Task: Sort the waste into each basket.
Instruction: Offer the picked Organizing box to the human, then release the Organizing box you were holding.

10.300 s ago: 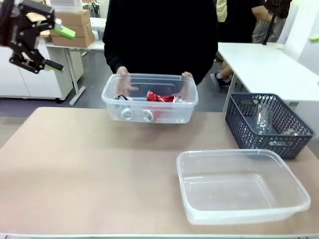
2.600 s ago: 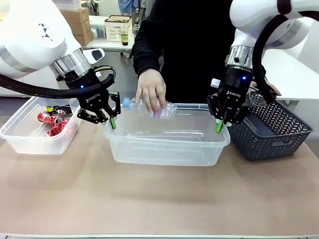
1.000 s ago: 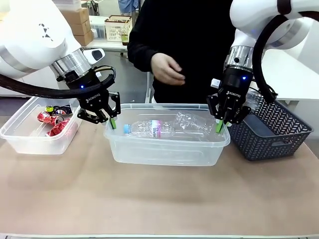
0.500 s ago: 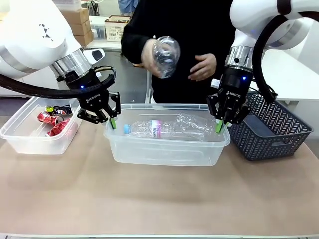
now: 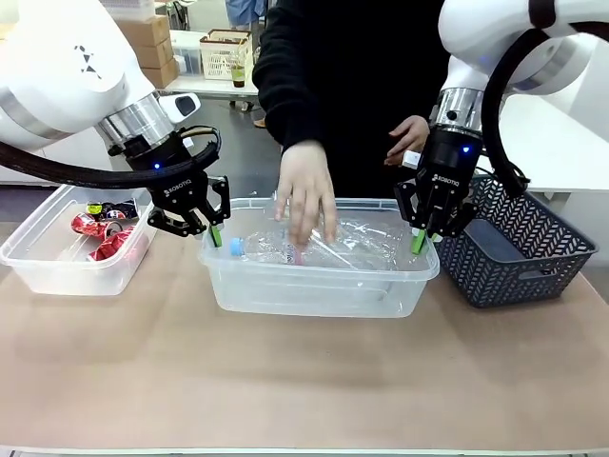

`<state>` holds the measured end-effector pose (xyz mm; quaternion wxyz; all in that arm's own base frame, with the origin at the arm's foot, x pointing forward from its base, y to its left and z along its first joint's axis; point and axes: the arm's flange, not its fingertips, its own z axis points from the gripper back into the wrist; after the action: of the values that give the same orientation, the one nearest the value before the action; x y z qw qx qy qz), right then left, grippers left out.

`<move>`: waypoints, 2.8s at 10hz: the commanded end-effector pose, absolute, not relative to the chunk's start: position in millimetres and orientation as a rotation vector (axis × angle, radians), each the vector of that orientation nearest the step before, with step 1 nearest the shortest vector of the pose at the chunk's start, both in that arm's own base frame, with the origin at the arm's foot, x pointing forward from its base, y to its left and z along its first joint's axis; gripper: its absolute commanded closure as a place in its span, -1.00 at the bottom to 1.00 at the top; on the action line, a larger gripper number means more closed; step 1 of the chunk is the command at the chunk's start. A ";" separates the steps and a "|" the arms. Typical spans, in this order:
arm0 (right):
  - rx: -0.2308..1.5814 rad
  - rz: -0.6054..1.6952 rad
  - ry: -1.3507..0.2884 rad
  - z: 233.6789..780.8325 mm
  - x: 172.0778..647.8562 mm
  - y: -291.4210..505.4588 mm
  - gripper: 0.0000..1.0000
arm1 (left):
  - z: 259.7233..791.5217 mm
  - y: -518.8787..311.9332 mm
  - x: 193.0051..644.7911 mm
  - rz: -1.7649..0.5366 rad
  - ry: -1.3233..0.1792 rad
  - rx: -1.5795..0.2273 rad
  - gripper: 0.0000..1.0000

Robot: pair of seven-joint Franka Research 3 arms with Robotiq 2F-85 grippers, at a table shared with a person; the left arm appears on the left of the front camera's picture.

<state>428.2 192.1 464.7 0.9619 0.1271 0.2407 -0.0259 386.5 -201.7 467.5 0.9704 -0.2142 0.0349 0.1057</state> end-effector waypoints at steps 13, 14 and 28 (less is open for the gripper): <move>0.266 -0.050 0.503 465.8 425.4 195.3 1.00 | 471.4 -198.5 388.8 0.268 0.050 -0.440 1.00; 0.257 -0.052 0.488 464.7 428.2 192.1 0.88 | 467.4 -201.7 386.5 0.214 0.071 -0.433 0.87; 0.269 -0.095 0.423 441.4 580.8 220.5 0.88 | 469.3 -183.2 524.4 0.294 -0.011 -0.376 0.87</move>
<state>584.6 217.0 439.5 0.9677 0.1313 0.2104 -0.0459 525.9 -183.3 464.0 0.9759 -0.1777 -0.0059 0.1266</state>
